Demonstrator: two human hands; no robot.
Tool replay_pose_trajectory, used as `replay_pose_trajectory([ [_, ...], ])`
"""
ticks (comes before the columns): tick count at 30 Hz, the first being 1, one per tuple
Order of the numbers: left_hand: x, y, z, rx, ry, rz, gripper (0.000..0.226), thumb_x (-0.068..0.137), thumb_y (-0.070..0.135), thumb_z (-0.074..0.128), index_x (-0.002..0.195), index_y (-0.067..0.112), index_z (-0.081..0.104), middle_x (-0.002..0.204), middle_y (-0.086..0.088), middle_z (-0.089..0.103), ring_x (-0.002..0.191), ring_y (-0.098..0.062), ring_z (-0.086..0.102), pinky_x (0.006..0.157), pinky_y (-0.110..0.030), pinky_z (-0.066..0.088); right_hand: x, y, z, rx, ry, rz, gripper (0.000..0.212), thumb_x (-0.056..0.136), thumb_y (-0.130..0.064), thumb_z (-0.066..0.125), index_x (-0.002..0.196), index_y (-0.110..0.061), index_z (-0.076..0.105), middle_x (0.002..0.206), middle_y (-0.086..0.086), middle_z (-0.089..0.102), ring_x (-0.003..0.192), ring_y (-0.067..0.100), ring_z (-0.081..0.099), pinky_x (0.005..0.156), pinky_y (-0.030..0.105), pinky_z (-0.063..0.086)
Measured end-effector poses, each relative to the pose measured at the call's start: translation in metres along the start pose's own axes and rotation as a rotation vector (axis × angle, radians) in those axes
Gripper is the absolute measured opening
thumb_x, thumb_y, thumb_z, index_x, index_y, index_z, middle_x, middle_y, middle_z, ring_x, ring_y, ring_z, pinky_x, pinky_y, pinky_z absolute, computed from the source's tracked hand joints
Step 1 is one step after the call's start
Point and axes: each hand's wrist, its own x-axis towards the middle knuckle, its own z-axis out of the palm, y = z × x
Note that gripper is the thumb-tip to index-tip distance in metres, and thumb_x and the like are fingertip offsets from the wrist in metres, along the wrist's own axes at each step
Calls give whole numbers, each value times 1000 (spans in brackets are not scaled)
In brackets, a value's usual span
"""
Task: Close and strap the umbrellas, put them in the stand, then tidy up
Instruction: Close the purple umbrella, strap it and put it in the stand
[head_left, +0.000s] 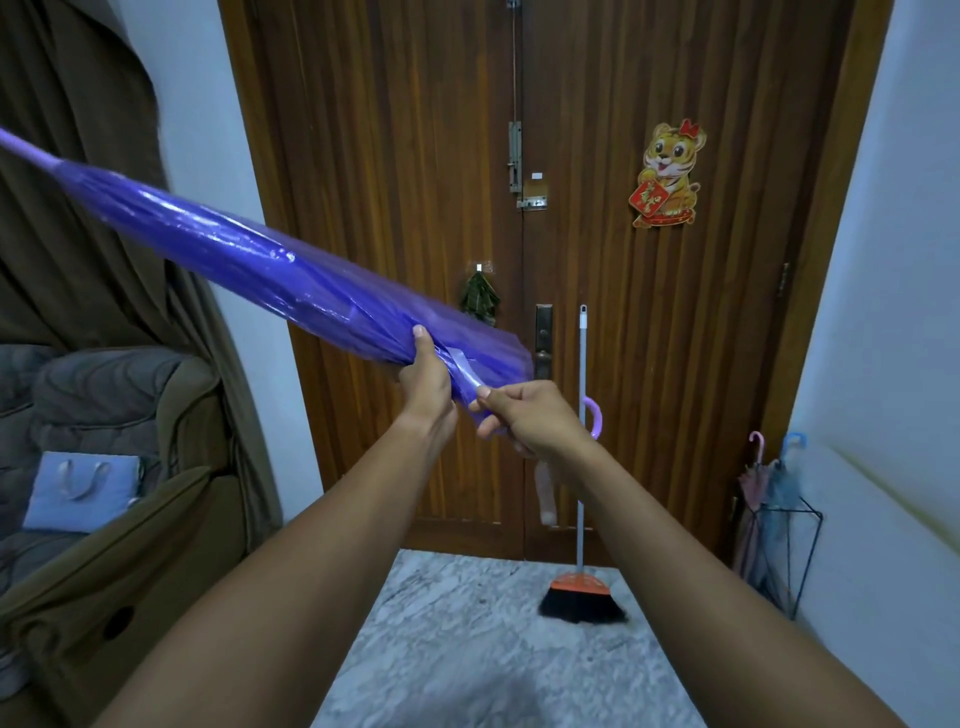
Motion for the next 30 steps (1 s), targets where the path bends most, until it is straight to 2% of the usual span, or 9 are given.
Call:
replay_pose_trajectory([
  [5, -7, -1, 12, -114, -20, -66, 49, 102, 44, 46, 129, 4, 48, 117, -14, 65, 104, -29, 64, 96, -48, 53, 4, 16, 6, 25, 124, 87, 49, 99, -44, 58, 78, -2, 71, 48, -3, 58, 27, 0, 41, 35, 10, 29],
  [10, -15, -1, 16, -124, -38, -117, 37, 101, 47, 47, 120, 15, 53, 112, -9, 66, 95, -24, 65, 77, -39, 55, 3, 23, 6, 278, 112, 199, 61, 88, -65, 61, 114, -9, 65, 96, 11, 76, 39, 0, 57, 35, 11, 35],
  [13, -21, -2, 13, -72, -91, -191, 36, 101, 46, 47, 113, 15, 59, 108, -7, 68, 79, -15, 65, 57, -31, 50, 8, 27, 2, 317, 157, 175, 63, 79, -70, 67, 118, -21, 61, 98, 1, 77, 57, 4, 56, 53, 23, 37],
  [20, -40, -7, 4, 223, -196, -420, 47, 96, 57, 48, 111, 16, 65, 92, 0, 72, 94, -8, 62, 85, -28, 44, 25, 23, -14, 610, 199, 11, 22, 88, -32, 76, 90, -15, 62, 53, -5, 48, 37, 3, 37, 38, 18, 28],
  [22, -38, -6, -7, 445, -247, -497, 68, 85, 75, 48, 122, 19, 62, 116, -3, 67, 120, -20, 54, 100, -40, 39, 28, 17, -17, 635, 243, -28, 24, 89, -23, 76, 106, -9, 66, 71, -2, 68, 48, 5, 58, 39, 18, 40],
  [24, -39, -3, -17, 708, -341, -504, 80, 81, 83, 41, 114, 15, 67, 115, -6, 70, 107, -24, 63, 87, -38, 45, 33, 10, -20, 604, 323, -69, 36, 88, -16, 76, 121, -7, 65, 97, 6, 75, 68, 12, 69, 46, 19, 49],
  [26, -43, -3, -26, 857, -390, -319, 78, 85, 78, 44, 101, 7, 72, 93, -9, 76, 74, -18, 71, 68, -31, 52, 38, 5, -26, 548, 371, -96, 37, 88, -11, 76, 122, -5, 65, 102, 9, 74, 72, 15, 71, 51, 19, 51],
  [28, -46, -11, -40, 964, -336, 368, 50, 86, 61, 61, 86, 12, 71, 74, -1, 72, 56, -10, 65, 58, -30, 51, 42, 2, -36, 501, 341, -87, 34, 88, -11, 75, 120, -5, 65, 103, 9, 75, 78, 19, 73, 56, 22, 54],
  [30, -44, -14, -55, 1281, -171, 1007, 45, 76, 60, 68, 99, 21, 65, 93, 5, 68, 78, -10, 63, 67, -32, 51, 42, 0, -41, 431, 270, -61, 30, 89, -11, 74, 117, -10, 64, 105, 9, 76, 84, 22, 75, 60, 26, 57],
])
